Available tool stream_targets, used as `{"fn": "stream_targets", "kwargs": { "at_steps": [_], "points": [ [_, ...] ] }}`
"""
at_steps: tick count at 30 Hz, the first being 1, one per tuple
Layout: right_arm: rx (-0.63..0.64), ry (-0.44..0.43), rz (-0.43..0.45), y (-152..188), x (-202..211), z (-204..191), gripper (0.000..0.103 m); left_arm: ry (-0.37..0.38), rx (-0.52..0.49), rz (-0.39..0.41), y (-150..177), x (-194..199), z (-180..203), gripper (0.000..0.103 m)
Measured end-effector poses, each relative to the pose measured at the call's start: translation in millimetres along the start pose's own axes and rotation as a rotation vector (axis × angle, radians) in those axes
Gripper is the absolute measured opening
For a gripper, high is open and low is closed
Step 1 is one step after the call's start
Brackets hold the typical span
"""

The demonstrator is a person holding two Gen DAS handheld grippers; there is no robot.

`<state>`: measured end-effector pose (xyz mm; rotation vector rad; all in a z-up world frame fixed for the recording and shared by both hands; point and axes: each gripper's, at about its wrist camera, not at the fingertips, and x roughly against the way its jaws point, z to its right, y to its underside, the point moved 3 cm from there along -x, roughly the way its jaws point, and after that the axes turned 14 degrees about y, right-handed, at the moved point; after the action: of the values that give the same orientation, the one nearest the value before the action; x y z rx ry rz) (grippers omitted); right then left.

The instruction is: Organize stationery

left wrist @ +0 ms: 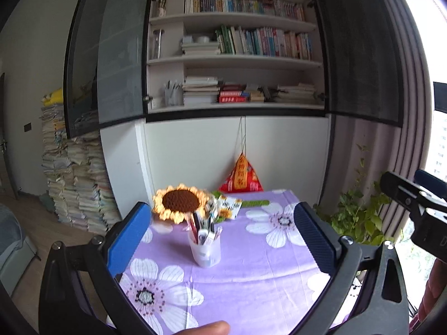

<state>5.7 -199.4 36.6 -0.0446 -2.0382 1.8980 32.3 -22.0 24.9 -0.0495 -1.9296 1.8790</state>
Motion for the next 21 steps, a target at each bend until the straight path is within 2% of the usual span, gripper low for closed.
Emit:
{"fn": "stream_targets", "kwargs": {
  "at_steps": [5,9,13,21],
  "points": [
    [0.037,-0.024,-0.078,14.8,-14.5,-10.2,0.089,0.046,0.046,-0.097,15.9,-14.5,-4.9,0.102],
    [0.042,-0.018,-0.118,21.2,-24.3,-13.9,0.089,0.021,0.044,-0.095,16.5,-14.4,-7.6,0.102],
    [0.042,-0.015,-0.111,21.4,-23.5,-14.4,0.089,0.019,0.057,-0.089,16.1,-13.1,-12.2,0.102],
    [0.048,-0.014,-0.128,23.0,-23.8,-16.6,0.089,0.017,0.057,-0.127,21.6,-21.5,-12.8,0.102]
  ]
}}
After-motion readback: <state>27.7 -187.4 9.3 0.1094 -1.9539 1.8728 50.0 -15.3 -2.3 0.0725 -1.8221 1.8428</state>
